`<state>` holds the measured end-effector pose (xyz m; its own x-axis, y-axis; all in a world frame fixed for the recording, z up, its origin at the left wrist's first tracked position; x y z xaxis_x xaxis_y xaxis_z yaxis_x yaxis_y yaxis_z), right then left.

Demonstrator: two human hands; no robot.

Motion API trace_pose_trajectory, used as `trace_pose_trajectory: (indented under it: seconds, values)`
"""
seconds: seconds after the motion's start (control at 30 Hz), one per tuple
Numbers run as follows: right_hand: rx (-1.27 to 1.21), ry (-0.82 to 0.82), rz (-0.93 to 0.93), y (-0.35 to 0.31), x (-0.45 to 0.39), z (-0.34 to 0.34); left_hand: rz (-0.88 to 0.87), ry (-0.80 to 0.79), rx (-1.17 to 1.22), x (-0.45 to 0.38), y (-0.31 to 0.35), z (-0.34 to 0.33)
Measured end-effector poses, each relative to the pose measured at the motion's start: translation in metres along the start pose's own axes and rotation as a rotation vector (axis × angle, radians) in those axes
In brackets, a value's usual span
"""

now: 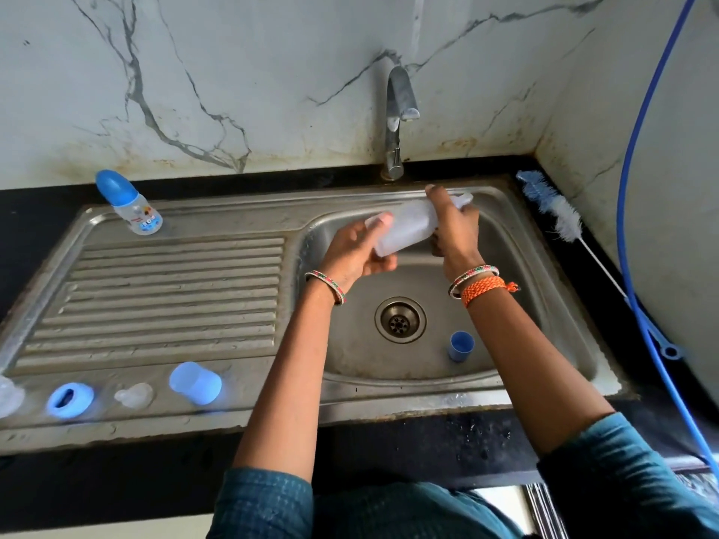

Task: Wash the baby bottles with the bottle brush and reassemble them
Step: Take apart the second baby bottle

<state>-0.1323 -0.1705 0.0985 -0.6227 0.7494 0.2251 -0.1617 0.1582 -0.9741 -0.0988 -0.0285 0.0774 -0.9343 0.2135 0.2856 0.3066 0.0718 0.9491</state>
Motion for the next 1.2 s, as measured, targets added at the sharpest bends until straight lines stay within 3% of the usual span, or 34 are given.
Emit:
trace_pose_trajectory:
  seconds: [0.1, 0.17, 0.3, 0.37, 0.43, 0.57, 0.63, 0.7, 0.83, 1.03, 1.13, 1.2]
  values:
    - [0.025, -0.194, 0.285, -0.009, 0.008, -0.002, 0.33, -0.021, 0.066, 0.001, -0.008, 0.005]
    - [0.197, -0.365, 0.414, -0.014, 0.011, 0.0, 0.446, -0.071, 0.117, 0.0, -0.017, 0.014]
    - [0.406, -0.673, 0.387, -0.013, 0.01, 0.007, 0.521, -0.075, 0.08, -0.004, -0.032, 0.04]
    - [0.404, -0.708, 0.386, -0.008, 0.006, 0.006, 0.532, -0.07, 0.082, -0.003, -0.038, 0.044]
    - [0.453, -0.719, 0.428, 0.0, 0.0, 0.003, 0.528, 0.033, 0.04, -0.005, -0.046, 0.044]
    - [0.894, -0.677, 0.671, 0.035, -0.001, -0.013, 0.348, 0.366, -0.313, -0.019, -0.055, 0.058]
    - [1.076, -0.747, 0.753, 0.069, 0.007, -0.027, 0.266, 0.454, -0.282, -0.028, -0.052, 0.067]
    - [1.2, -0.849, 0.797, 0.107, 0.015, -0.041, 0.273, 0.505, -0.168, -0.03, -0.048, 0.074]
    - [1.355, -0.921, 0.896, 0.147, 0.025, -0.056, 0.341, 0.424, -0.073, -0.029, -0.056, 0.081]
    - [1.247, -0.918, 0.841, 0.155, 0.014, -0.063, 0.385, 0.426, -0.048, -0.025, -0.056, 0.086]
    - [0.977, -0.843, 0.698, 0.137, 0.003, -0.057, 0.367, 0.389, -0.091, -0.025, -0.051, 0.084]
    - [0.733, -0.771, 0.51, 0.116, -0.001, -0.054, 0.326, 0.288, -0.125, -0.022, -0.045, 0.078]
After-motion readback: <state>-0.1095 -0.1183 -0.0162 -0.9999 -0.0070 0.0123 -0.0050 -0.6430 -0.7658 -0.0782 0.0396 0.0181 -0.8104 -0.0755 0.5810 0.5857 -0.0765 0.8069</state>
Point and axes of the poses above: each hand's wrist, its own x-axis away from the middle knuckle, its own z-axis out of the back of the hand, y = z × x, the point moved 3 cm from there along -x, towards the middle knuckle, and after that the axes turned 12 degrees about y, right-handed, at the moved point
